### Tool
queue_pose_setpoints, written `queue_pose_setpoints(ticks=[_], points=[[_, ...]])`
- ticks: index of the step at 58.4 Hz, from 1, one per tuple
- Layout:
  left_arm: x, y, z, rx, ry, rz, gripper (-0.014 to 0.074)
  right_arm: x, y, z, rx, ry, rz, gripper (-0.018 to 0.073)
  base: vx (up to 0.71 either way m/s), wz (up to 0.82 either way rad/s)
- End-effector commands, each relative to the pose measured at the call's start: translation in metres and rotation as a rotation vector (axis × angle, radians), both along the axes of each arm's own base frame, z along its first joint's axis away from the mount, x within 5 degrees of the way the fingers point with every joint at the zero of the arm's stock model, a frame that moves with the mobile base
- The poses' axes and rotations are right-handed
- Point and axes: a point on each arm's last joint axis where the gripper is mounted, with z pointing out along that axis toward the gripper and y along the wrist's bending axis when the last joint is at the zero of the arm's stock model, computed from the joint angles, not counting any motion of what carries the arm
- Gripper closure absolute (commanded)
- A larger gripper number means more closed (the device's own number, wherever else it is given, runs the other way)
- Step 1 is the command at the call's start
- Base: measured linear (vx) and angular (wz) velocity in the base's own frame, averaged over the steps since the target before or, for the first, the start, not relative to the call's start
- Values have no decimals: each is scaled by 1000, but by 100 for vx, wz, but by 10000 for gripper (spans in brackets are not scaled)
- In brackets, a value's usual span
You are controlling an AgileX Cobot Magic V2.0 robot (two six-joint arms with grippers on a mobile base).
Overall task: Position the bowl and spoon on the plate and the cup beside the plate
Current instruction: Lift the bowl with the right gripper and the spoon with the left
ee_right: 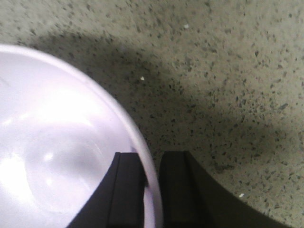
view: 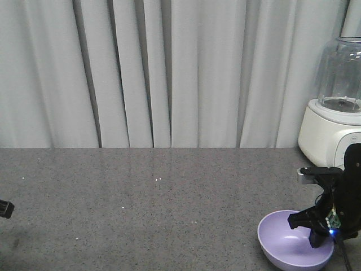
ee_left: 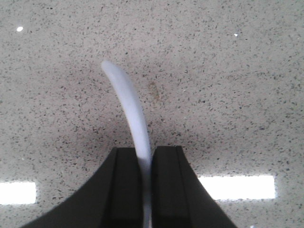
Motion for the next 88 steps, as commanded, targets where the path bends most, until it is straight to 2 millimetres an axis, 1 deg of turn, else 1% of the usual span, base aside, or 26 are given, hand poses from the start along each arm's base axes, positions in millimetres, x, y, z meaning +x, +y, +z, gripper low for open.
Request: queue_pose_setpoints(ticks=[1, 4, 8, 11, 16, 20, 22, 23, 27, 30, 35, 40, 41, 47, 51, 53, 55, 60, 64, 73, 80, 88], points=[[-5, -3, 26, -32, -129, 0, 599, 1, -3, 27, -32, -117, 41, 574, 0, 0], [-7, -5, 31, -44, -158, -15, 599, 1, -2, 37, -20, -147, 57, 574, 0, 0], [-9, -8, 41, -61, -227, -53, 599, -1, 1, 58, 6, -214, 73, 573, 0, 0], [-12, -11, 50, -79, -281, -75, 599, -3, 8, 77, 31, -284, 99, 571, 0, 0], [-21, -16, 70, -125, -402, -98, 596, -8, 22, 113, 30, -411, 174, 569, 0, 0], [-29, -20, 85, -156, -496, -107, 596, -17, 35, 146, 14, -531, 224, 568, 0, 0], [-34, -21, 94, -169, -546, -114, 596, -22, 42, 158, 14, -579, 240, 568, 0, 0], [-36, -22, 97, -172, -566, -116, 596, -25, 45, 167, 16, -611, 242, 568, 0, 0], [-46, -23, 111, -176, -647, -132, 596, -39, 58, 191, 51, -696, 242, 568, 0, 0], [-55, -23, 120, -156, -697, -151, 596, -53, 65, 206, 73, -748, 240, 568, 0, 0], [-72, -25, 131, -119, -733, -202, 596, -76, 71, 222, 74, -824, 270, 568, 0, 0], [-91, -28, 138, -82, -754, -252, 596, -107, 69, 235, 71, -915, 277, 568, 0, 0], [-95, -28, 139, -81, -761, -255, 596, -115, 67, 238, 73, -941, 273, 568, 0, 0], [-119, -30, 142, -119, -850, -234, 596, -159, 58, 244, 66, -1067, 260, 568, 0, 0], [-133, -29, 140, -135, -922, -207, 596, -182, 52, 241, 43, -1122, 259, 568, 0, 0], [-139, -29, 137, -134, -945, -203, 596, -196, 49, 236, 38, -1141, 258, 568, 0, 0], [-145, -29, 134, -134, -959, -203, 596, -205, 47, 233, 39, -1162, 254, 568, 0, 0], [-157, -30, 124, -127, -951, -211, 596, -223, 44, 225, 58, -1199, 233, 568, 0, 0], [-164, -31, 117, -136, -935, -217, 596, -230, 42, 219, 83, -1196, 211, 568, 0, 0], [-171, -34, 116, -182, -931, -222, 596, -230, 42, 206, 89, -1148, 206, 568, 0, 0], [-171, -34, 116, -187, -927, -224, 596, -230, 43, 201, 87, -1123, 208, 568, 0, 0], [-171, -34, 116, -187, -927, -224, 596, -230, 43, 201, 87, -1117, 208, 568, 0, 0]])
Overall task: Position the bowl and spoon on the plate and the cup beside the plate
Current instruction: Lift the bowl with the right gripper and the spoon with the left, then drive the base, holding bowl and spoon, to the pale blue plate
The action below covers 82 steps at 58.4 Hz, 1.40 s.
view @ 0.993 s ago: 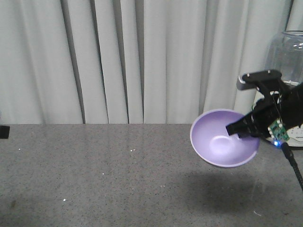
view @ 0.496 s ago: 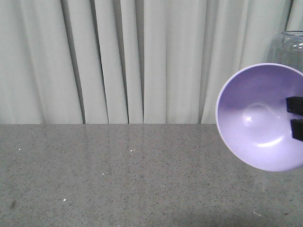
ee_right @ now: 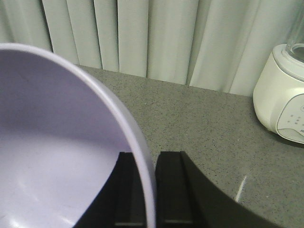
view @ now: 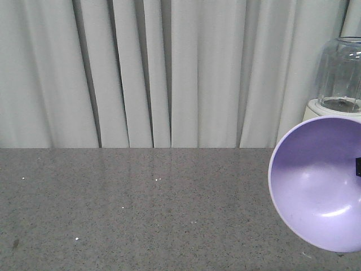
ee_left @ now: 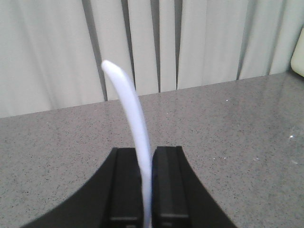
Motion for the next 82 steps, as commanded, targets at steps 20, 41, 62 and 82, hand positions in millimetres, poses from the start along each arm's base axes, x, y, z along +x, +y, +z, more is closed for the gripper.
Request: queue_pose_setpoints(ticks=[20, 41, 62, 82], points=[[-4, 1, 16, -41, -93, 19, 596, -3, -1, 19, 17, -124, -5, 568, 0, 0], [-4, 1, 16, -41, -93, 19, 596, -3, -1, 19, 17, -124, -5, 568, 0, 0], [-4, 1, 16, -41, -93, 19, 596, -3, -1, 19, 17, -124, -5, 568, -2, 3], [-4, 1, 16, -41, -93, 19, 596, -3, -1, 19, 17, -124, -5, 568, -14, 1]])
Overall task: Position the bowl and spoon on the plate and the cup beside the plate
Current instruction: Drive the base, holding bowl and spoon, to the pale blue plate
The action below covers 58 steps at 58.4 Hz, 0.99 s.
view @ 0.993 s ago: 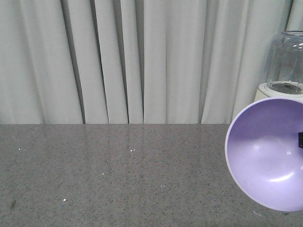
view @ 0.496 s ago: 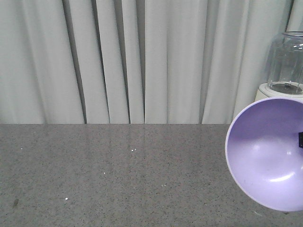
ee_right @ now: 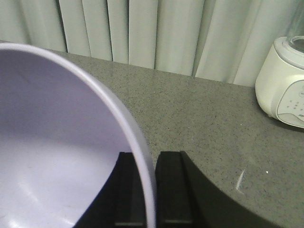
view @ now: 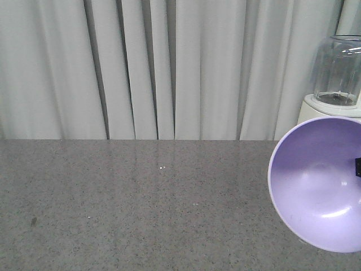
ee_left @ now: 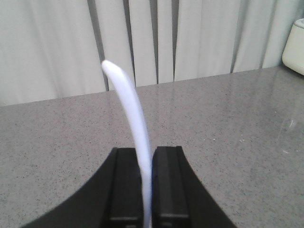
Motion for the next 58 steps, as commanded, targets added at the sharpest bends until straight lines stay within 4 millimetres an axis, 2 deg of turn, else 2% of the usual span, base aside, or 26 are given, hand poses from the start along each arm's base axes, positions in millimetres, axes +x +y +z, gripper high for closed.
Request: queue_pose_setpoints(ticks=[1, 36, 58], points=[[-4, 1, 16, -39, -93, 20, 596, -3, -1, 19, 18, -125, -4, 568, -19, -2], [-5, 1, 16, -39, -96, 20, 596, -3, -1, 19, 18, -125, -4, 568, -17, -6], [-5, 1, 17, -38, -97, 20, 596, -3, -1, 19, 18, -125, -4, 568, -8, -27]])
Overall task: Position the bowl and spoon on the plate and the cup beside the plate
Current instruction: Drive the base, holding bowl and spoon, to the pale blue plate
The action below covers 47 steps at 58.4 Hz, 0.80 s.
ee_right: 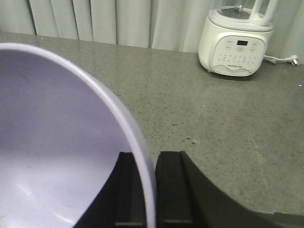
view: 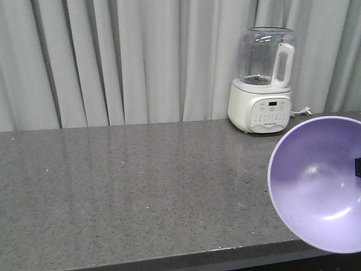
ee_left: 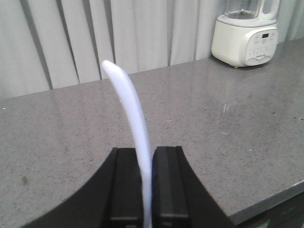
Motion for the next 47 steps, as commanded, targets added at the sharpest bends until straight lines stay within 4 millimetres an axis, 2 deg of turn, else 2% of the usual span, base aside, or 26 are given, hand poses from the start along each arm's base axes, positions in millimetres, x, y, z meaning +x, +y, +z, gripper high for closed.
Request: queue_pose_setpoints(ticks=[1, 21, 47], points=[[-2, 1, 15, -38, -88, 21, 596, -3, -1, 19, 19, -124, -4, 568, -5, -32], [-2, 1, 15, -38, -88, 21, 596, -3, -1, 19, 19, -124, -4, 568, -3, -38], [-2, 1, 15, -38, -89, 21, 596, -3, -1, 19, 19, -124, -4, 568, 6, -59]])
